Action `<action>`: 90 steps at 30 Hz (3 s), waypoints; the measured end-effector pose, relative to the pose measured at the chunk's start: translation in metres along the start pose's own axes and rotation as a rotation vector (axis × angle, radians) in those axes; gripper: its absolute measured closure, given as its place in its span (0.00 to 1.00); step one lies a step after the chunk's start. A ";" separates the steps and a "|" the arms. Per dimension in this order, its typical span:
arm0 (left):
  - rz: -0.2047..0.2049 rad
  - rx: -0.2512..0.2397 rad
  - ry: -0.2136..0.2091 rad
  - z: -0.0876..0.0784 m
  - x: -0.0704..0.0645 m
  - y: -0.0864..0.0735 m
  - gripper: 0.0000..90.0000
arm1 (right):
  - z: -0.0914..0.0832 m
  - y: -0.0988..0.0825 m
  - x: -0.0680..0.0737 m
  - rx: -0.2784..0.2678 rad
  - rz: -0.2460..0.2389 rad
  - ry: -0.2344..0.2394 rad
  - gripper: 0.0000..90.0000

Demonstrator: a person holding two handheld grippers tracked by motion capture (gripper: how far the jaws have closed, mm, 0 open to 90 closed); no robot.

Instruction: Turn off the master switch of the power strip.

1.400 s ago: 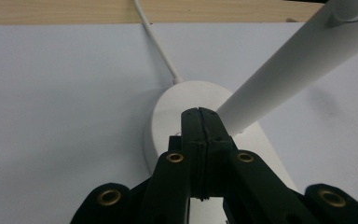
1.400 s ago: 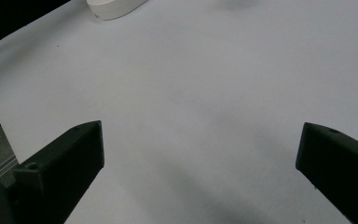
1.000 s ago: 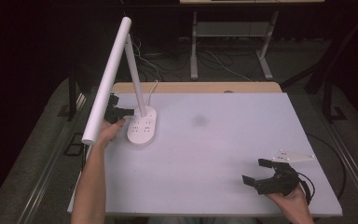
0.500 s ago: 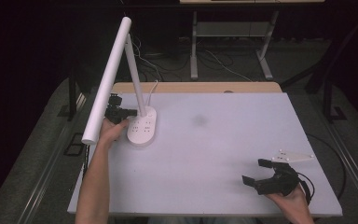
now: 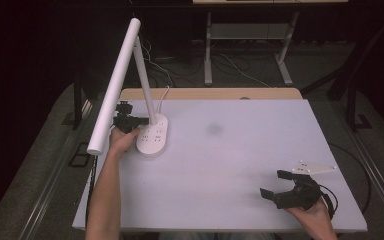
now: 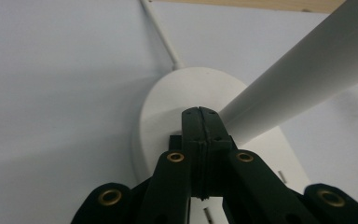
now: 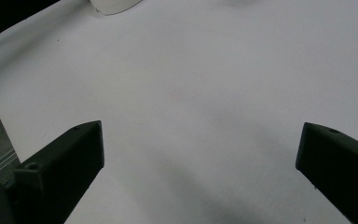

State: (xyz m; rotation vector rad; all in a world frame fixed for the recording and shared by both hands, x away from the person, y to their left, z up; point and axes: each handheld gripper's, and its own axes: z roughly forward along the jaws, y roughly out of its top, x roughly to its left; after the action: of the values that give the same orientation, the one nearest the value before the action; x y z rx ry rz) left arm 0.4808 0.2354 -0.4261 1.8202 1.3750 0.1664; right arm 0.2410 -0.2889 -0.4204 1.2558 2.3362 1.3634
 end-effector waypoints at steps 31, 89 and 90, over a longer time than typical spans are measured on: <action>-0.036 -0.011 0.053 -0.009 0.009 -0.001 1.00 | -0.002 -0.001 -0.002 -0.001 -0.007 0.000 0.00; -0.019 -0.110 0.006 -0.032 -0.015 -0.002 0.91 | -0.001 0.000 0.000 0.002 -0.012 0.002 0.00; -0.017 -0.117 0.002 -0.034 -0.015 -0.003 0.91 | -0.001 0.000 0.000 0.002 -0.012 0.003 0.00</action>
State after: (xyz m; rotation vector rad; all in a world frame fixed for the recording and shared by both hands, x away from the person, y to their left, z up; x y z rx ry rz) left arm 0.4536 0.2411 -0.4007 1.7116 1.3539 0.2352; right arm 0.2405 -0.2899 -0.4200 1.2396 2.3431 1.3607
